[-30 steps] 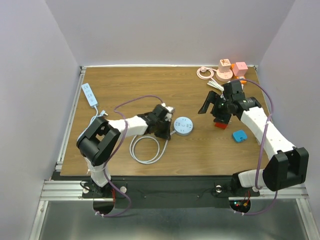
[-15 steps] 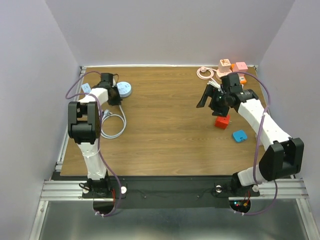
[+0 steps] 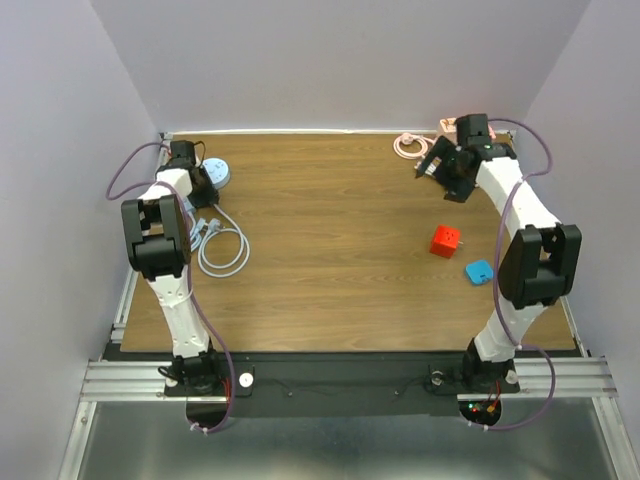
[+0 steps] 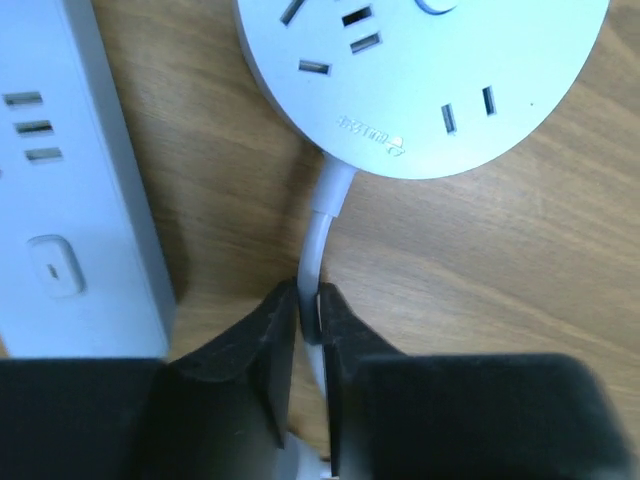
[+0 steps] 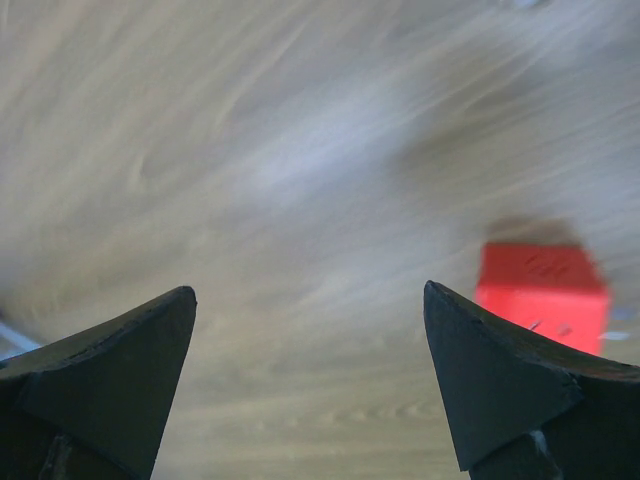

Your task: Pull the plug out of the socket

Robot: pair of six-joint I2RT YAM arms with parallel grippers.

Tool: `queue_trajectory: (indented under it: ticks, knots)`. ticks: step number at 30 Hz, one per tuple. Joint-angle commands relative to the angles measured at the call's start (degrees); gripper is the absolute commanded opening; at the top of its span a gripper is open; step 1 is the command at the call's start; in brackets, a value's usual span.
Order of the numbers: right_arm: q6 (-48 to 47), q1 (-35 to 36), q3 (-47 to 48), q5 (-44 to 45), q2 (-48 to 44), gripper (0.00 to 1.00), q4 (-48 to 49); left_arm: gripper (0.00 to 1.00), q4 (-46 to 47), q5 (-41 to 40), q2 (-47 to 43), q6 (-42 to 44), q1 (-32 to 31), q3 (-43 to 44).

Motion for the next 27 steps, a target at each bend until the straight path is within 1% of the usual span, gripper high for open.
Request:
queue_trajectory:
  ticks: [1,2,5,6,10,11,12,14,18,19,20,24,25,26,27]
  knots:
    - [5.5,-6.1,8.8,7.1,5.4,1.0,0.3,0.4,0.1,2.3,-9.8,0.5,-1.4,-4.0]
    - [5.5,-7.7,12.6,7.7,8.0,1.0,0.2,0.44,0.8,4.1,-12.7,0.5,-1.8,-5.1]
    - [7.5,-9.7,16.7,6.6,12.1,1.0,0.0,0.46,1.1,5.3,-16.8,0.6,-4.3,-8.1]
    - [10.0,-11.4,18.3,4.8,14.4,1.0,-0.1,0.46,1.4,6.3,-19.4,0.2,-4.9,-8.9]
    - [16.0,-13.9,20.6,1.9,18.9,1.0,0.0,0.46,2.2,6.7,-25.8,-1.9,-7.5,-13.4]
    - [16.7,-14.2,21.2,1.2,19.8,1.0,0.0,0.46,2.3,6.9,-27.1,-2.3,-9.6,-14.0]
    - [16.9,-14.6,22.3,-0.9,20.9,0.98,0.0,0.46,2.3,6.9,-29.3,-3.0,-10.3,-14.7]
    - [15.6,-14.6,25.9,-1.6,24.5,0.96,0.0,0.46,2.7,6.9,-31.5,-3.8,-11.4,-16.6]
    - [11.9,-14.6,31.3,0.3,29.1,0.93,0.1,0.46,4.1,8.5,-35.6,-5.3,-13.6,-20.3]
    - [9.9,-14.6,32.8,2.2,30.1,0.92,0.2,0.46,4.1,8.5,-36.6,-5.6,-14.1,-21.7]
    - [8.8,-14.6,36.0,2.3,32.2,0.91,0.3,0.46,4.4,8.7,-37.1,-5.7,-14.1,-22.5]
    - [3.2,-14.6,41.8,2.6,36.3,0.83,0.5,0.46,4.4,9.1,-38.8,-5.7,-14.4,-26.0]
    - [2.5,-14.6,42.0,2.1,36.7,0.79,0.4,0.46,4.5,9.1,-39.2,-5.7,-14.4,-27.2]
    - [1.9,-14.6,41.8,1.4,37.0,0.78,0.5,0.46,4.5,9.2,-39.6,-5.7,-14.4,-27.8]
    - [0.7,-14.6,41.1,-1.5,37.5,0.77,0.6,0.46,4.5,9.2,-40.3,-5.7,-14.4,-28.4]
